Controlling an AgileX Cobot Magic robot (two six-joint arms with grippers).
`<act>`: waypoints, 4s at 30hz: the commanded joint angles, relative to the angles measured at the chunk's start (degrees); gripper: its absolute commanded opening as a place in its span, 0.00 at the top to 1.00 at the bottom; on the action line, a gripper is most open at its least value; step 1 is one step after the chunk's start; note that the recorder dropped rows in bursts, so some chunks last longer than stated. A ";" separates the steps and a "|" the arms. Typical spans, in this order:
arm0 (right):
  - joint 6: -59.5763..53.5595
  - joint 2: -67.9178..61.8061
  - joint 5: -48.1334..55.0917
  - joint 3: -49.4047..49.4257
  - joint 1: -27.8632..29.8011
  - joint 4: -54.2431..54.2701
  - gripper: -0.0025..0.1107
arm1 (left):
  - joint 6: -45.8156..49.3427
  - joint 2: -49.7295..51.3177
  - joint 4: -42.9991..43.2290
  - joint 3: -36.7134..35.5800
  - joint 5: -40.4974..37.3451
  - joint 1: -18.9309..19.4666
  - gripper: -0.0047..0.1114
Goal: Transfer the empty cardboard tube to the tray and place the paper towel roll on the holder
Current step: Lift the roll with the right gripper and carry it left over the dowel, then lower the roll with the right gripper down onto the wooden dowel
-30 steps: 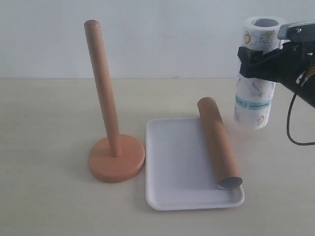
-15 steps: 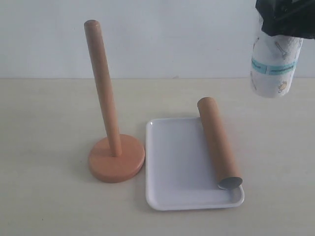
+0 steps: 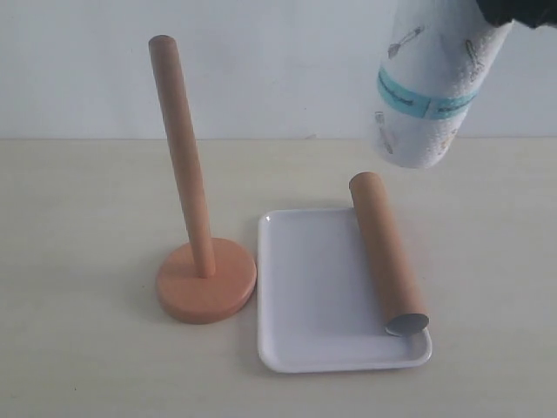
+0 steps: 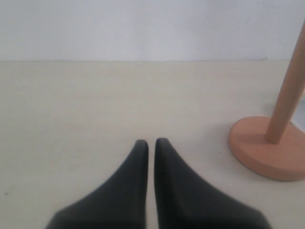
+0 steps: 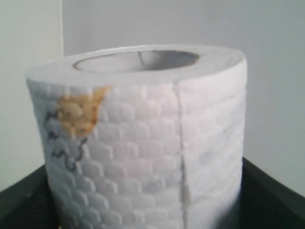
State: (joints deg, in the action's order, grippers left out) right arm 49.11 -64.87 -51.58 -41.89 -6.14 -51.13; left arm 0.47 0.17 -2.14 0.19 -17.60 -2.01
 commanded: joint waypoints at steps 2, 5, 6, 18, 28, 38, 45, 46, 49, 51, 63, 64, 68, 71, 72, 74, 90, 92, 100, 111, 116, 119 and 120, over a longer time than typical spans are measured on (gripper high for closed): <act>5.18 1.09 6.30 -5.53 -8.14 -2.57 0.98 | -0.02 -0.17 -0.15 -0.19 0.07 0.12 0.92; 3.73 1.09 17.34 -10.02 -16.56 -2.68 0.98 | -0.02 -0.17 -0.15 -0.19 0.07 0.12 0.92; 3.60 1.09 20.47 -11.44 -18.76 -2.32 0.98 | -0.02 -0.17 -0.15 -0.19 0.07 0.12 0.92; 2.94 -7.34 38.03 -34.53 -35.49 -1.93 0.98 | -0.02 -0.17 -0.15 -0.19 0.07 0.12 0.92; 1.68 -18.69 42.08 -46.41 -41.04 -1.93 0.98 | -0.02 -0.17 -0.15 -0.19 0.07 0.12 0.92; 1.51 -26.05 47.80 -53.26 -41.82 -1.93 0.98 | -0.02 -0.17 -0.15 -0.19 0.07 0.12 0.92; 1.90 -28.40 49.11 -53.62 -41.82 -1.93 0.98 | -0.02 -0.17 -0.15 -0.19 0.07 0.12 0.92; 1.90 -28.44 49.11 -53.62 -41.82 -1.93 0.98 | -0.02 -0.17 -0.15 -0.19 0.07 0.12 0.92; 1.90 -28.95 48.89 -53.62 -41.82 -1.93 0.98 | -0.02 -0.17 -0.15 -0.19 0.07 0.12 0.92; 1.90 -29.51 48.59 -53.62 -41.82 -1.93 0.98 | -0.02 -0.17 -0.15 -0.19 0.07 0.12 0.92; -1.29 -29.83 46.60 -47.15 -41.82 -1.93 0.98 | -0.02 -0.17 -0.15 -0.19 0.07 0.12 0.92; -1.29 -29.83 46.60 -46.71 -41.82 -1.93 0.98 | -0.02 -0.17 -0.15 -0.19 0.07 0.12 0.92; -1.95 -29.83 44.30 -45.05 -41.82 -0.97 0.98 | -0.02 -0.17 -0.15 -0.19 0.07 0.12 0.92; -7.65 -30.24 42.59 -44.67 -41.82 5.85 0.98 | -0.02 -0.17 -0.15 -0.19 0.07 0.12 0.92; -9.08 -30.55 42.01 -44.67 -41.82 7.89 0.98 | -0.02 -0.17 -0.15 -0.19 0.07 0.12 0.92; -15.56 -31.44 39.61 -44.51 -41.82 16.05 0.98 | -0.02 -0.17 -0.15 -0.19 0.07 0.12 0.92; -51.42 -31.77 18.80 -25.54 -41.82 57.14 0.98 | -0.02 -0.17 -0.15 -0.19 0.07 0.12 0.92; -52.27 -31.77 18.68 -24.35 -41.82 58.23 0.98 | -0.02 -0.17 -0.15 -0.19 0.07 0.12 0.92; -52.41 -31.77 16.72 -20.40 -41.82 58.23 0.98 | -0.02 -0.17 -0.15 -0.19 0.07 0.12 0.92; -52.02 -31.77 13.86 -18.76 -41.82 59.74 0.98 | -0.02 -0.17 -0.15 -0.19 0.07 0.12 0.92; -49.11 -34.77 11.95 -18.76 -41.82 59.74 0.98 | -0.02 -0.17 -0.15 -0.19 0.07 0.12 0.92; -48.46 -37.01 11.05 -18.76 -41.82 59.74 0.98 | -0.02 -0.17 -0.15 -0.19 0.07 0.12 0.92; -48.35 -37.29 11.07 -18.76 -41.82 59.74 0.98 | -0.02 -0.17 -0.15 -0.19 0.07 0.12 0.92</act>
State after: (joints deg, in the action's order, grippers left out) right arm 0.00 -101.30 -37.94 -60.67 -48.03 8.63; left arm 0.47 0.17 -2.14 0.19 -17.60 -2.01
